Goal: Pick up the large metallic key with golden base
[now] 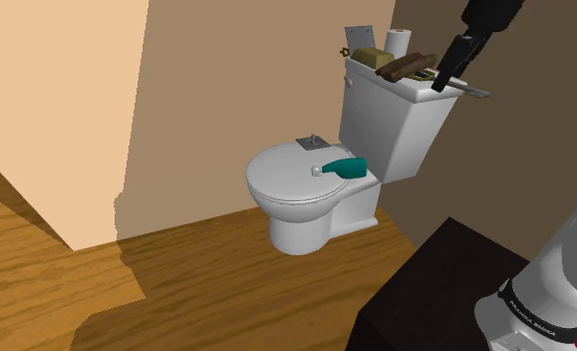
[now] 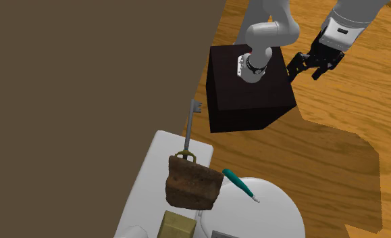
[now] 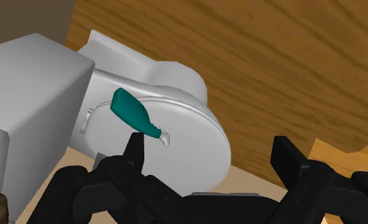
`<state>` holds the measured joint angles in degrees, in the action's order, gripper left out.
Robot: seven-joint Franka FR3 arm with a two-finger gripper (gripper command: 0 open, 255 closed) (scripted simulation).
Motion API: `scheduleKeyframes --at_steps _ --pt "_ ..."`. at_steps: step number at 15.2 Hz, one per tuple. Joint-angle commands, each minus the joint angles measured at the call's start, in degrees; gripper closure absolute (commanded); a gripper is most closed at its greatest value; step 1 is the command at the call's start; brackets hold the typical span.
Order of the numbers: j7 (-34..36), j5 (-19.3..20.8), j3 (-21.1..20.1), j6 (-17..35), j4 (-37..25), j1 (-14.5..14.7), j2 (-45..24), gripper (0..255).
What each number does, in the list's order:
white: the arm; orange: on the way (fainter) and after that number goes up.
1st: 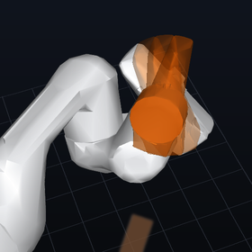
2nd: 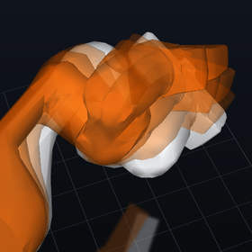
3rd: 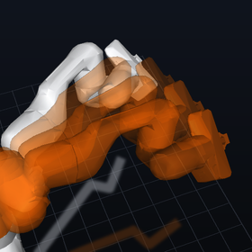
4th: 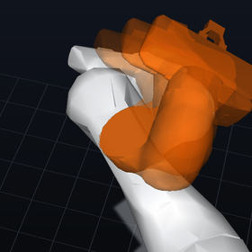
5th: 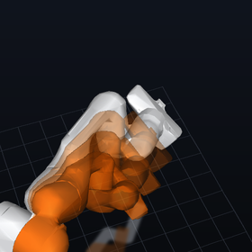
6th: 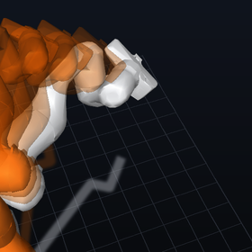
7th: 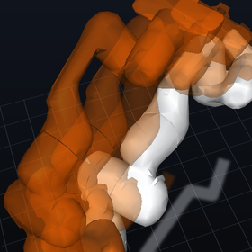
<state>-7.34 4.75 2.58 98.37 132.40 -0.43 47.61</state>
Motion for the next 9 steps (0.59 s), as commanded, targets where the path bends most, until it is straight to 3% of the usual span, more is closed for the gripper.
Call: scheduleKeyframes --at_steps 1,9 --pt "0.0 0.0 0.0 0.0 0.0 0.0 0.0 0" --pt "-5.1 3.8 7.3 3.2 -6.9 -3.2 -12.7 0"
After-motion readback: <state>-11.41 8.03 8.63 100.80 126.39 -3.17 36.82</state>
